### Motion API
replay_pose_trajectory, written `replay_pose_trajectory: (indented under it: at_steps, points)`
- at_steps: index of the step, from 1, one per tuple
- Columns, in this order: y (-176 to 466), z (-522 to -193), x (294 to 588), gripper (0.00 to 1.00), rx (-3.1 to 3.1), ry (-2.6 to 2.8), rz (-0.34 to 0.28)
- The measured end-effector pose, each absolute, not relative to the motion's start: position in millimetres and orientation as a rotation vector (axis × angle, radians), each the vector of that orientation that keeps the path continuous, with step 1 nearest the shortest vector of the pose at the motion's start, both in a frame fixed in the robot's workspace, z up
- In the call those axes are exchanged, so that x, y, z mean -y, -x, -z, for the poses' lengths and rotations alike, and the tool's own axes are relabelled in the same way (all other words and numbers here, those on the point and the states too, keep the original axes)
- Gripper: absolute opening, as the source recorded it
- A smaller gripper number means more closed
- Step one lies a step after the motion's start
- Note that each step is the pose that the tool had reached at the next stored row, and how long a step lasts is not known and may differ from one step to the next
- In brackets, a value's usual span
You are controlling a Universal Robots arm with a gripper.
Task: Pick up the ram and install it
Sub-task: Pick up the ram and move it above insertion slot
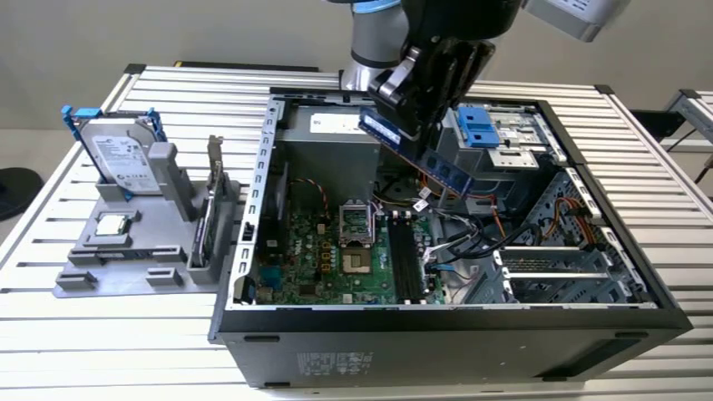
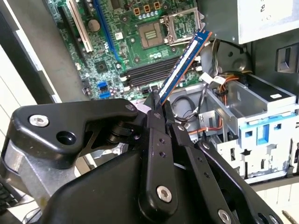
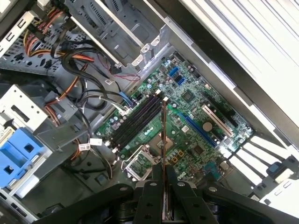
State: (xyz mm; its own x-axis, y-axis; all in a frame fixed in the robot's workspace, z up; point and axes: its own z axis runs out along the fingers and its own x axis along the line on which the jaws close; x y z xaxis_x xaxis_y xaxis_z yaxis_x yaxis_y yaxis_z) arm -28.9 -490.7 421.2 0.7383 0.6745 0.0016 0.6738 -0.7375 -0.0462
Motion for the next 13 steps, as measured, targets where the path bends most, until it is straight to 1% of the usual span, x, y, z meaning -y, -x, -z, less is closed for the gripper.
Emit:
replay_pose_trajectory:
  at_steps: [13]
  points:
    - [28.9, -421.2, 490.7, 0.00, 0.983, 2.937, -0.020]
